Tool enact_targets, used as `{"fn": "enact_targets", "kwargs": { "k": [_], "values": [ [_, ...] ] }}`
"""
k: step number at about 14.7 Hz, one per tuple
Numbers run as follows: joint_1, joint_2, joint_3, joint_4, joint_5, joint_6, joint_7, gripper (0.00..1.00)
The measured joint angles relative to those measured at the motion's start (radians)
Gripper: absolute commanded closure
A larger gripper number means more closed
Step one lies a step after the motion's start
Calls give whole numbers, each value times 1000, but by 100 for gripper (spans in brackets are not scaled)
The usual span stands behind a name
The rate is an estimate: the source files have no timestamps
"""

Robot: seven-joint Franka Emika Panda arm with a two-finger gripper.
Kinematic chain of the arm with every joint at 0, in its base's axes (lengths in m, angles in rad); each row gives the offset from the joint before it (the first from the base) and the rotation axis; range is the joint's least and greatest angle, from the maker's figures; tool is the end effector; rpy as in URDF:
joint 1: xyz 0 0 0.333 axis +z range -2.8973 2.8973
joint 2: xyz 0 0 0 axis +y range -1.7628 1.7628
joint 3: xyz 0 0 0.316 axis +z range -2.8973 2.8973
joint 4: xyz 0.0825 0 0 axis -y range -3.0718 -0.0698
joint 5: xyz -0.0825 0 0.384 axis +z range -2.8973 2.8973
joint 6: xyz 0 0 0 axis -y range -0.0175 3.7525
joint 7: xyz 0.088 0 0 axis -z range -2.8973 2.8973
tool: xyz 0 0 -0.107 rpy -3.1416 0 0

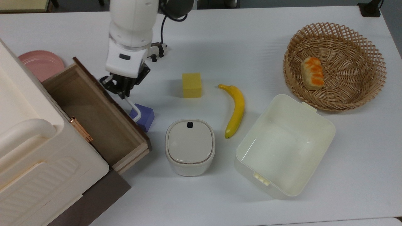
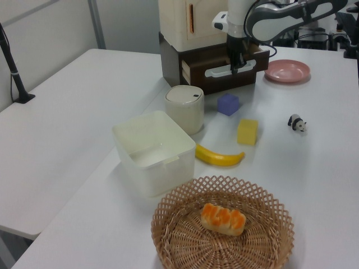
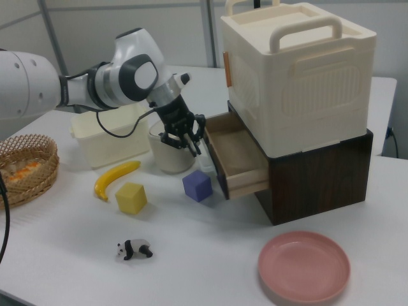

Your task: Open the drawer

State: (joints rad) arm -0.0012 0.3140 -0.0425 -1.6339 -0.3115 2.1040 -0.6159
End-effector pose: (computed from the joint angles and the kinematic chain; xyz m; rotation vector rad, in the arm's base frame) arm 0.6667 -0.0407 0.4538 2.6364 0.9828 0.0728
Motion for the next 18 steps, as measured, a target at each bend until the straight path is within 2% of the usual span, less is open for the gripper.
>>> {"fn": "enact_targets", "kwargs": {
  "k": [2,4,6,7,9,10,11,13,15,16,18],
  "values": [
    [20,-11,1,-6,12,-29,1,97],
    [32,-25,1,-10,34,-52,1,87],
    [33,-33,1,-16,43,-55,1,40],
    [33,-36,1,-19,51,-55,2,34],
    [34,-44,11,-19,112,-55,13,18],
    [35,-53,16,-19,141,-56,28,5],
    [38,-66,19,-18,159,-66,53,0],
    [45,-96,23,-19,173,-104,115,0],
    [44,-126,54,-18,176,-160,197,0],
    [45,-150,84,-18,176,-218,286,0],
    [47,-185,111,-18,177,-302,482,0]
  ]
}}
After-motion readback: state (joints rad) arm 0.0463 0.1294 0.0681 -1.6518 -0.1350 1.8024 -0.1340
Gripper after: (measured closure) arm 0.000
